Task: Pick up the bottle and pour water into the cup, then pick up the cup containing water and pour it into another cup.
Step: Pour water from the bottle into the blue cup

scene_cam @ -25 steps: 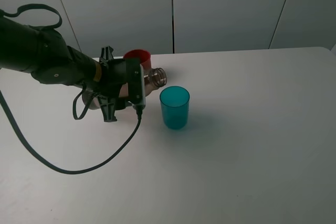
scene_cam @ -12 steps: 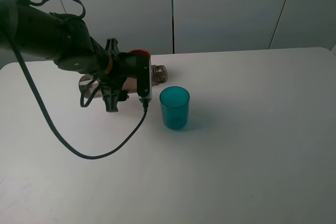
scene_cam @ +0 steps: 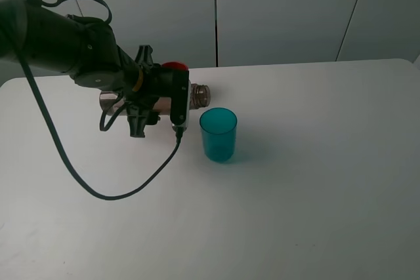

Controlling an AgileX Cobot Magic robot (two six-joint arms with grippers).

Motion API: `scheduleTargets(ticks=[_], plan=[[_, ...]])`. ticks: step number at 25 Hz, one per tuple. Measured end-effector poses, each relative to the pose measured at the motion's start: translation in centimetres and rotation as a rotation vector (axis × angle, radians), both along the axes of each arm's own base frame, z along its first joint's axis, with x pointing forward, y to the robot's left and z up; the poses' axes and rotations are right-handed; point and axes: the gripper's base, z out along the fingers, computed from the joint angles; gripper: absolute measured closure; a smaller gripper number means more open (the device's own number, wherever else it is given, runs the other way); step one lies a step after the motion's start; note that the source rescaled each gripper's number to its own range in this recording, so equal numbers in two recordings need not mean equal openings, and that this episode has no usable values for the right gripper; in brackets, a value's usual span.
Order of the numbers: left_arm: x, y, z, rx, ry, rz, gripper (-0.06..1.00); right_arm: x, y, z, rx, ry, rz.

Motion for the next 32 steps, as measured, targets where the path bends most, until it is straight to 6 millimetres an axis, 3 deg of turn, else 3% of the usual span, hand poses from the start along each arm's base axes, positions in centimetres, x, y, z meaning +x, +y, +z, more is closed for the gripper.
scheduleTargets(ticks=[32], plan=[[0.5, -0.54, 0.46, 0.19, -0.138, -0.252, 0.93, 0.0, 0.0, 0.0, 0.0, 0.0, 0.0]])
